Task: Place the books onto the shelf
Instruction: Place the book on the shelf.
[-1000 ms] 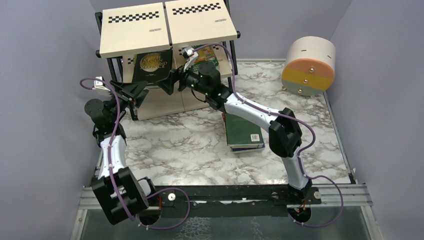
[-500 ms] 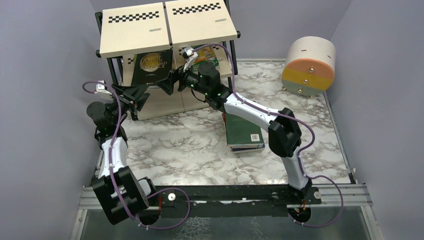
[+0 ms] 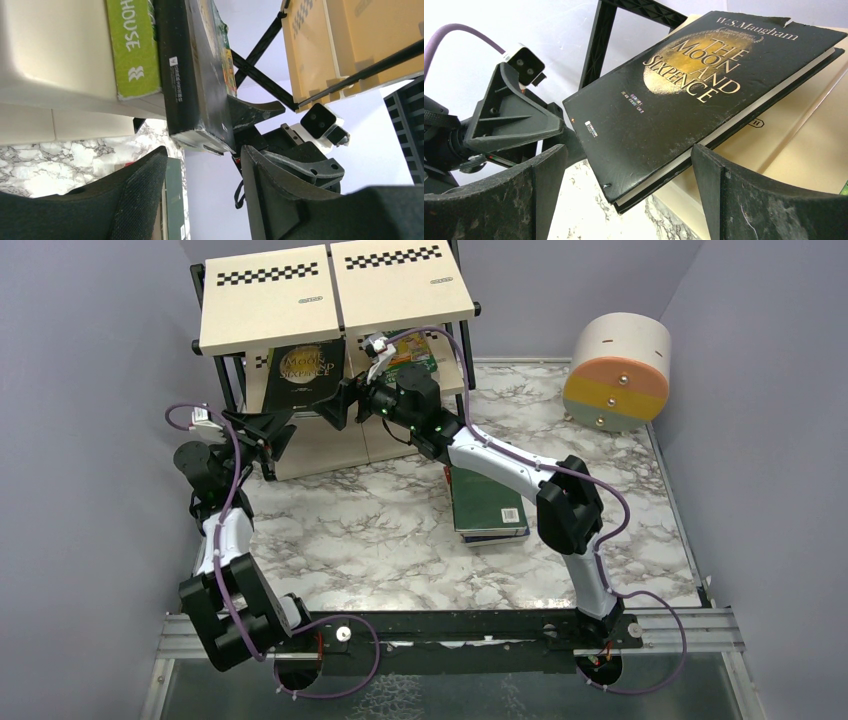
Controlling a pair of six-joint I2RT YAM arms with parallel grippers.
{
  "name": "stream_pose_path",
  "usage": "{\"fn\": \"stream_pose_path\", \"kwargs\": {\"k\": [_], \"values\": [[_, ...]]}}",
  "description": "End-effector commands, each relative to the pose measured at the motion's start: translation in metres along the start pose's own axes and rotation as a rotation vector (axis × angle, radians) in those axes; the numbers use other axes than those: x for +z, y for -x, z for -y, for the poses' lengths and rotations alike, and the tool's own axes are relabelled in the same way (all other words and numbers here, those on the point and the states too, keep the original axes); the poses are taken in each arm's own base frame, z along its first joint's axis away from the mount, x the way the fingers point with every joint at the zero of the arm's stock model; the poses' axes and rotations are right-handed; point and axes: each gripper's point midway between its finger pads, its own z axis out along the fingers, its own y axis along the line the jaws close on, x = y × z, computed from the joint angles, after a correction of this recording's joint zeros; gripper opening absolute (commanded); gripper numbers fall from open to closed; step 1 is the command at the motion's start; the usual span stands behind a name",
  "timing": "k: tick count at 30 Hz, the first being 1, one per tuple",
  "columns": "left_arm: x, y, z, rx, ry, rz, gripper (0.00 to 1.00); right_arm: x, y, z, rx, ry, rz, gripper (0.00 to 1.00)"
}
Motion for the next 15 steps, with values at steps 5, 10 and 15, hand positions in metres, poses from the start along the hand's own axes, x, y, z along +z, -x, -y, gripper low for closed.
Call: {"fn": "stream_pose_path", "kwargs": {"k": [5,10,15], "values": [[0.0028,0.0141,0.0079,0.036,-0.041,0.046,0.46,0.0043,-0.0022,-0.0097,-0.005,0.036,-0.006,0.92],[0.0049,0.0174,0.0064,0.029,-0.044,0.051,0.44,0.0042,-0.0017,-0.0099,-0.004,0.036,-0.005,0.92],[0.0070,0.0212,0.0064,0.023,-0.049,0.059,0.40,0.0044,-0.0016,-0.0102,-0.004,0.037,-0.006,0.92]]}}
